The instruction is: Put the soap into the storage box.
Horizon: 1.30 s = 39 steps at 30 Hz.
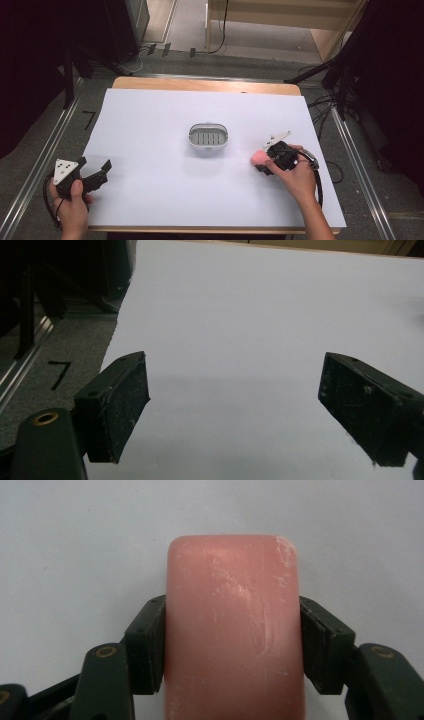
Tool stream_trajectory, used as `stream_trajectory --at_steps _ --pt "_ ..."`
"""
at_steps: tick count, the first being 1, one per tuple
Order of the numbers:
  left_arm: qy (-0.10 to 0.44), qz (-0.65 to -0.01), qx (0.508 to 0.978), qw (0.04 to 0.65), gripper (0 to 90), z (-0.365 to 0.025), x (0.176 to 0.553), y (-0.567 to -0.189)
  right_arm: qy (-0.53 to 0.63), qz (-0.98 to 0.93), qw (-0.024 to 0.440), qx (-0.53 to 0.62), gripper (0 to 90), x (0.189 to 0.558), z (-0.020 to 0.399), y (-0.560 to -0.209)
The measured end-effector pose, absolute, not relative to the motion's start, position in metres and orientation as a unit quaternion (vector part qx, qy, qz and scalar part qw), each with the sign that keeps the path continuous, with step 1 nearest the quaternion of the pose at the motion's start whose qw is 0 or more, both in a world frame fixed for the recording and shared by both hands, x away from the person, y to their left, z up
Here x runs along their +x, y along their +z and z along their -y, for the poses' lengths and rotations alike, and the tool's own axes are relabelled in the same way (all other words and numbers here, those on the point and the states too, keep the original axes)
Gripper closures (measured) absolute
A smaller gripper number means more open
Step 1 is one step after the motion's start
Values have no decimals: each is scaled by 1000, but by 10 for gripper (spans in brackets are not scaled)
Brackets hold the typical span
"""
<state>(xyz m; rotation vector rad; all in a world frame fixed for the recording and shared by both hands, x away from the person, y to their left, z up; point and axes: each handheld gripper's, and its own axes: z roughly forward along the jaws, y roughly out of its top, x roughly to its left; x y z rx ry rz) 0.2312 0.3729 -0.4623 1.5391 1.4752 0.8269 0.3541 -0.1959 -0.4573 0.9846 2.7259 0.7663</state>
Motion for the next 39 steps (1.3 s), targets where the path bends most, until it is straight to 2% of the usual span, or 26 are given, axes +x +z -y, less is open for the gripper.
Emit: stream_trajectory --at_steps 39 --pt "328 -584 615 416 133 -373 231 -462 295 -923 73 234 384 381 148 -399"
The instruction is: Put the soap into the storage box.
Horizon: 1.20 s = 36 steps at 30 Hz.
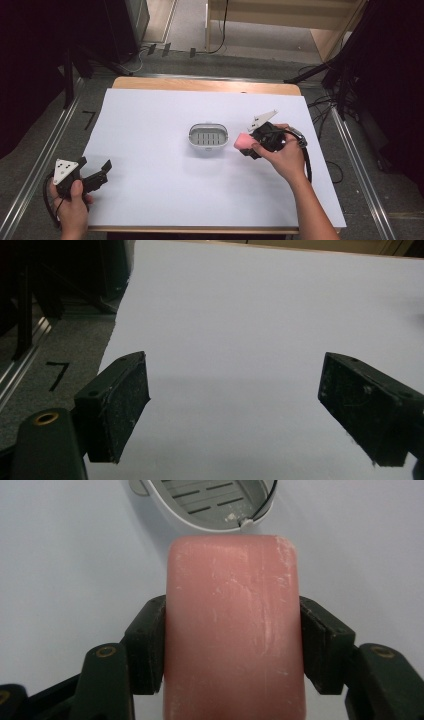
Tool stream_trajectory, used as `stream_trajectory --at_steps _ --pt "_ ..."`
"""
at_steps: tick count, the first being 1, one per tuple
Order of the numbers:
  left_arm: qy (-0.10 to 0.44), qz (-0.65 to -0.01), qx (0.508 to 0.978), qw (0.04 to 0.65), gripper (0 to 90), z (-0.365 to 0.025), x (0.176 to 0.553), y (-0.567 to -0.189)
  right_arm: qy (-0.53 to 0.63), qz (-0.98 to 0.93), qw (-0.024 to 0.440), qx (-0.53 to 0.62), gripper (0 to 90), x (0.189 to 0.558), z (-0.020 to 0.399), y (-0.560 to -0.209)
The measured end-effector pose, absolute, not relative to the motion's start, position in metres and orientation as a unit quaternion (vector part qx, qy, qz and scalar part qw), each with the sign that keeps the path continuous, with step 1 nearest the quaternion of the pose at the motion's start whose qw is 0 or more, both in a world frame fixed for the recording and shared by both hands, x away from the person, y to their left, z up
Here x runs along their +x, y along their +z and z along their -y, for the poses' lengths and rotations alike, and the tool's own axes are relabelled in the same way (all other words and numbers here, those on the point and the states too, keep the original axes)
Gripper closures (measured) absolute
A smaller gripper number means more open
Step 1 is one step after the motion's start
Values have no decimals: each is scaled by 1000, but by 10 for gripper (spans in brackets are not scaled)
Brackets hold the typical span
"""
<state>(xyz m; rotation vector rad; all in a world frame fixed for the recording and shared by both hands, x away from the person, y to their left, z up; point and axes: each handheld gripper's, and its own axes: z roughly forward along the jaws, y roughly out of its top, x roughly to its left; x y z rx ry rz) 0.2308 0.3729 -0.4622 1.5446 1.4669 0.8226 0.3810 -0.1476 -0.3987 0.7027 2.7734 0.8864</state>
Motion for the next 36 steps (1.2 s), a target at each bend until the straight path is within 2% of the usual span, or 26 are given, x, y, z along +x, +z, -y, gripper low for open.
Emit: stream_trajectory --at_steps 36 --pt "325 -582 618 416 134 -372 232 -462 315 -937 67 137 384 407 94 -384"
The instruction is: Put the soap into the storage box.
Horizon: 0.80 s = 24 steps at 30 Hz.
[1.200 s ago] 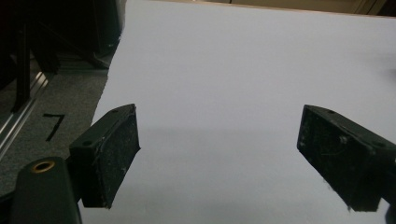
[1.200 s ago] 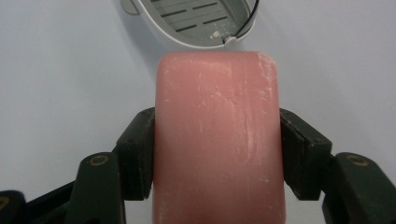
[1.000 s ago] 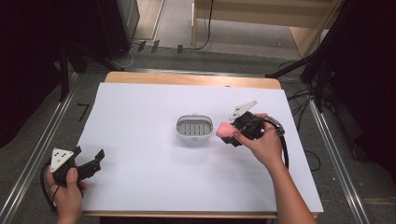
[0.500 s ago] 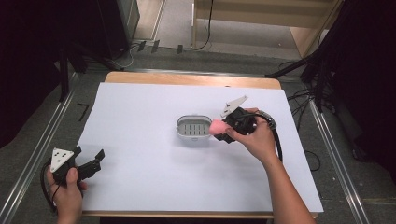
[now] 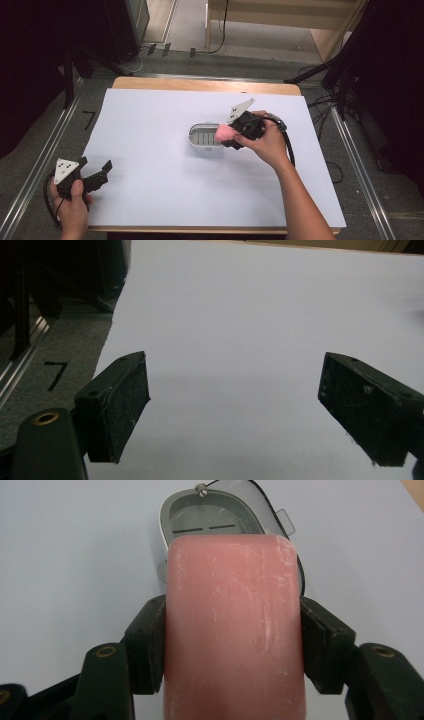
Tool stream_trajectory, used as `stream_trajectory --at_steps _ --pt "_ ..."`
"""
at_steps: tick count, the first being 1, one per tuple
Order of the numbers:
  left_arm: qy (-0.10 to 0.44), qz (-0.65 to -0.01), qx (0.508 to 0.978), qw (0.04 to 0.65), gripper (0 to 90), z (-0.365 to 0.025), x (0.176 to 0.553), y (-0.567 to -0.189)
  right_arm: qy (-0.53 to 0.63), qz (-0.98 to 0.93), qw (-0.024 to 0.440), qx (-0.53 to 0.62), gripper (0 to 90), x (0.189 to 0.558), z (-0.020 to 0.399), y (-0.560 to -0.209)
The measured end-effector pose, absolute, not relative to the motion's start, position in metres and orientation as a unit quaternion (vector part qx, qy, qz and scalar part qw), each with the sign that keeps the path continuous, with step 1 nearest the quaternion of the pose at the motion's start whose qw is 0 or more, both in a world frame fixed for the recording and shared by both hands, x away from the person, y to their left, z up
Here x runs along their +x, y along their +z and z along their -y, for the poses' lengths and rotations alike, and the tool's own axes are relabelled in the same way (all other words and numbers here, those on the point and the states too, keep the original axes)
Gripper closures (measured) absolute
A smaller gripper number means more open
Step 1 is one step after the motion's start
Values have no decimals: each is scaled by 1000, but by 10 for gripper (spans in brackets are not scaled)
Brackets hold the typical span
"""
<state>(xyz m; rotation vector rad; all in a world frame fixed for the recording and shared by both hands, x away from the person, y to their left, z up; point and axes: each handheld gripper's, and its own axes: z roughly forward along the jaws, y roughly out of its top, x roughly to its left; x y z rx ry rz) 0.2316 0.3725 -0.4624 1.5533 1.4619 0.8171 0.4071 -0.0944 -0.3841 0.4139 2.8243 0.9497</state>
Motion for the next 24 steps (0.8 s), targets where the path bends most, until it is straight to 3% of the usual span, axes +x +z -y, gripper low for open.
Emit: stream_trajectory --at_steps 24 --pt "323 -581 621 414 134 -373 232 -462 305 -947 68 70 384 423 60 -385"
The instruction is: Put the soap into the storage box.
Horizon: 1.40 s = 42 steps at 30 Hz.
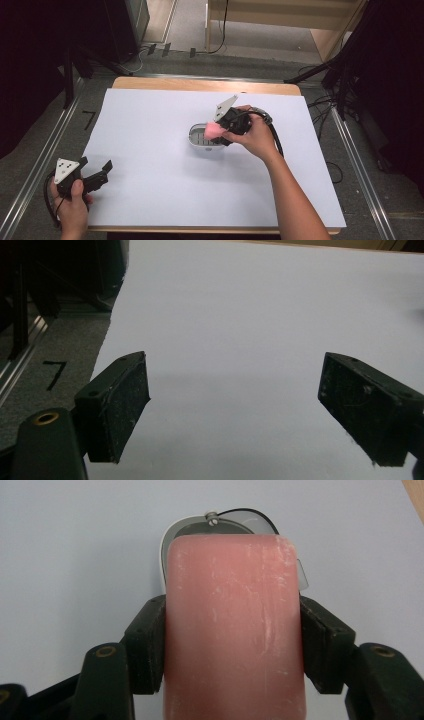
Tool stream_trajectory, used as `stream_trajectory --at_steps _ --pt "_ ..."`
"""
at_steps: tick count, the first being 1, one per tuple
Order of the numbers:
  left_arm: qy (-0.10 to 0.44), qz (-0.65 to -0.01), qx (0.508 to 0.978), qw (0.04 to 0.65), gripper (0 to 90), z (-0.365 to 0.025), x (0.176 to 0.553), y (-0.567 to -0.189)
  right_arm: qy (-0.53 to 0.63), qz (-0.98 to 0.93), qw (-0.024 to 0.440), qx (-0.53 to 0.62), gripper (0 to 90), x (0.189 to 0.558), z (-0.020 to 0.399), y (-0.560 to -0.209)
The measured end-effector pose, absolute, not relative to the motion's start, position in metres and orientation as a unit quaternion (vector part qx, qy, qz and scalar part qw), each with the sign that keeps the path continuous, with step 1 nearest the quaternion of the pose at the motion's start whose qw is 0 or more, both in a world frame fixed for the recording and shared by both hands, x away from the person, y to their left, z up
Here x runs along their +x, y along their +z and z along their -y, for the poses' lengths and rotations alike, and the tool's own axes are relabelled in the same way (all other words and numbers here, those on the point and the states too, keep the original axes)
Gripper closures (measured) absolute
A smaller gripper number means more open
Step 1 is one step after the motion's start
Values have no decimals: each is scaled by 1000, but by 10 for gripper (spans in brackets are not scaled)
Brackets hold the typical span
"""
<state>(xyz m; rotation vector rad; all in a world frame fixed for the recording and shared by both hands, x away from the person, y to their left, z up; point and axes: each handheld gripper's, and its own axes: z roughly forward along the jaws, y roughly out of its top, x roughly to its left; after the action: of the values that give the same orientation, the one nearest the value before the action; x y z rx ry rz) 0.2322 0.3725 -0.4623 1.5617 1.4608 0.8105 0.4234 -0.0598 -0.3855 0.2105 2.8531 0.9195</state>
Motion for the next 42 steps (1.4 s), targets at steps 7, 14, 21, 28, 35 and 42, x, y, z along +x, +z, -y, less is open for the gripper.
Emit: stream_trajectory --at_steps 7,14,21,28,35,42 --pt "322 -581 622 414 134 -372 232 -462 306 -948 64 57 384 427 51 -387" --pt "321 -581 623 414 134 -372 233 -462 301 -951 60 48 384 432 44 -393" --pt "319 -582 624 413 134 -372 233 -462 286 -956 56 34 383 435 32 -402" --pt "317 -582 624 414 134 -372 233 -463 284 -957 53 37 383 438 32 -403" --pt "316 -582 624 414 134 -372 234 -462 281 -957 49 41 383 439 32 -405" --pt "316 -582 625 414 134 -372 234 -462 279 -958 46 43 382 439 31 -407"
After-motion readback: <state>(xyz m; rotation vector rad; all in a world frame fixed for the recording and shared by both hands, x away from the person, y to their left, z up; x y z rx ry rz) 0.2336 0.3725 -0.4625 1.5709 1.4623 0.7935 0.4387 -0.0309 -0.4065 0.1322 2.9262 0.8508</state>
